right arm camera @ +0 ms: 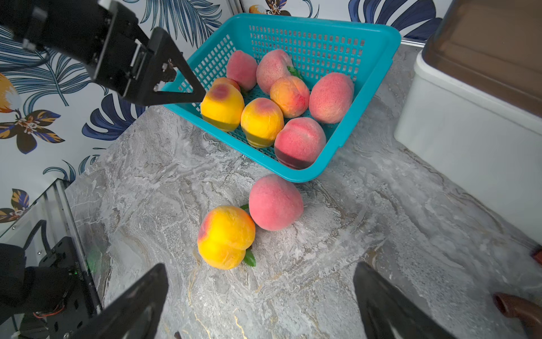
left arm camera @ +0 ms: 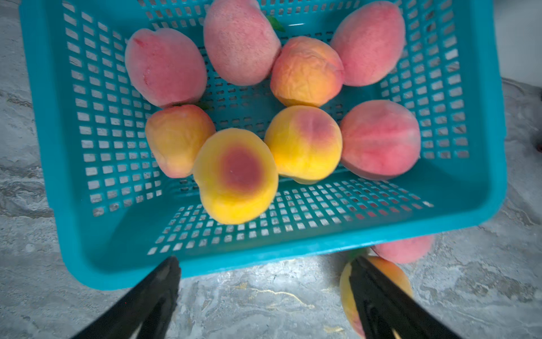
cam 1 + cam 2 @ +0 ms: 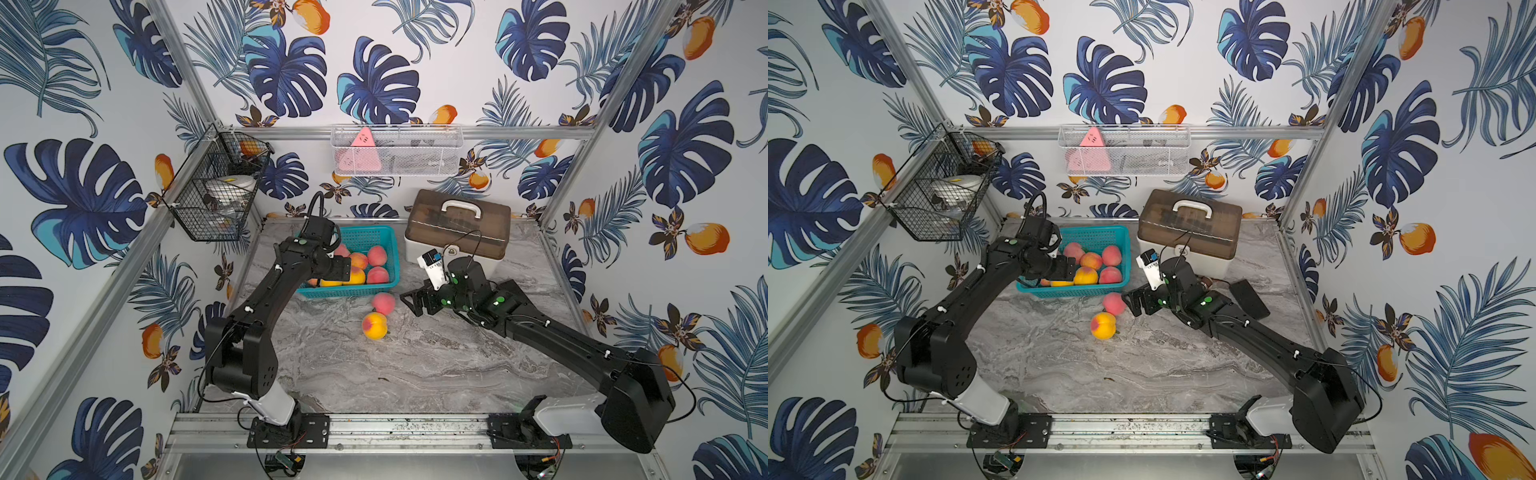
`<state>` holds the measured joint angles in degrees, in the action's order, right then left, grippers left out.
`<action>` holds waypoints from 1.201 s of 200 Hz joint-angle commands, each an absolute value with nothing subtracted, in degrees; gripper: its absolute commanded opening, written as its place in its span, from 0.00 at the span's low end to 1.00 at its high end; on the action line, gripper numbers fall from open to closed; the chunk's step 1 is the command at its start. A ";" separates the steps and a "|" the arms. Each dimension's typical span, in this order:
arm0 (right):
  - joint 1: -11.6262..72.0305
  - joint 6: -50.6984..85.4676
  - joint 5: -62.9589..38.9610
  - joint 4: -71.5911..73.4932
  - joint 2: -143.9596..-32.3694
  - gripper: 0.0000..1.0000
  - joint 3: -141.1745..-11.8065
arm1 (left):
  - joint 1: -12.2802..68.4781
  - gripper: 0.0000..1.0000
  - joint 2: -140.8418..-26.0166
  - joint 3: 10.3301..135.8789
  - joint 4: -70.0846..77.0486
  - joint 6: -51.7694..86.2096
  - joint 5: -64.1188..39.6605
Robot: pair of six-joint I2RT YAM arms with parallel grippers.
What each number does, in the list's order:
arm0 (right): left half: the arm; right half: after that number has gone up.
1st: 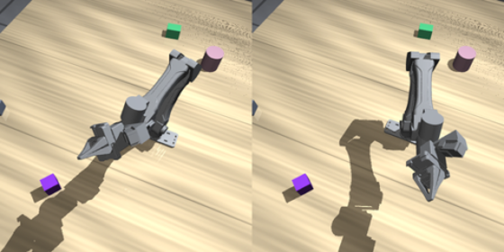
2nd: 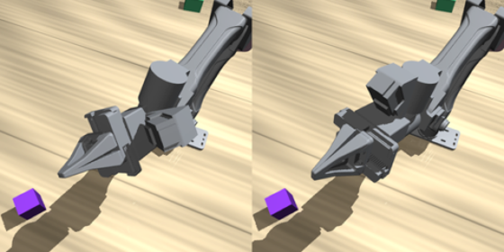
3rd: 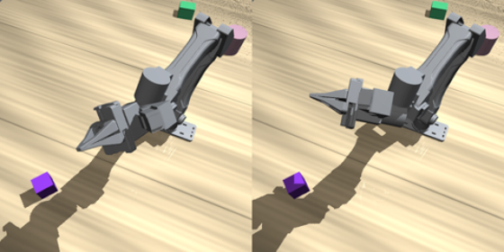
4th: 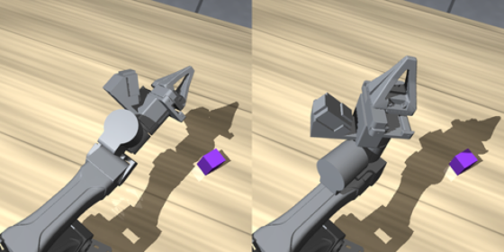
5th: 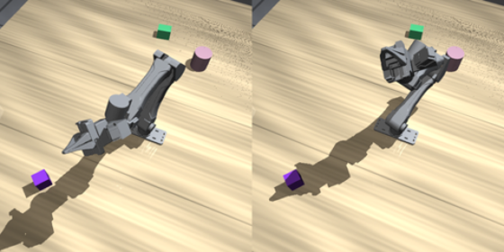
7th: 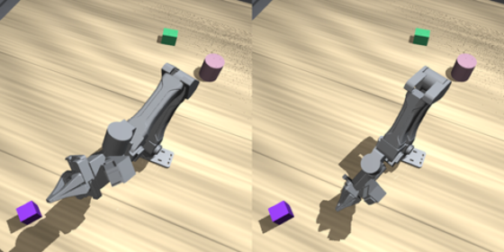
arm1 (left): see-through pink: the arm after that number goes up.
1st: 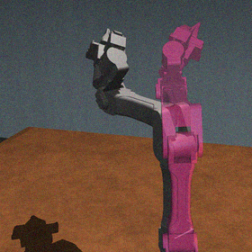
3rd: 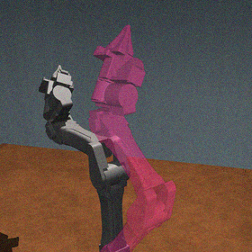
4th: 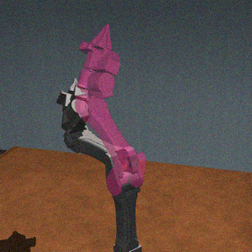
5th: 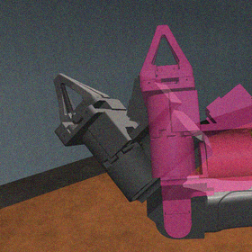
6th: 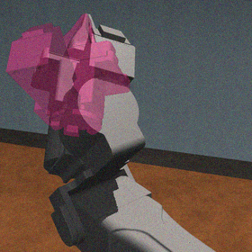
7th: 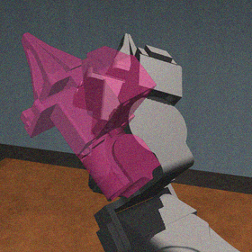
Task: Put the peaches into the basket
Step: Pick up the peach from the center of the board.
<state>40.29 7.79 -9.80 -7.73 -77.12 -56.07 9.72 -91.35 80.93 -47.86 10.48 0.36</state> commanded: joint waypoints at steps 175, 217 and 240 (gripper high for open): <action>47.46 9.12 -22.93 3.76 -66.94 1.00 -36.49 | 27.04 0.99 -75.11 51.04 -30.73 24.98 -12.97; 47.71 8.67 -27.67 11.85 -65.48 1.00 -31.68 | 27.16 0.99 -76.82 48.94 -26.99 26.00 -12.25; 47.72 8.94 -28.53 14.09 -65.91 1.00 -30.94 | 27.10 0.99 -78.02 47.57 -24.00 26.95 -12.44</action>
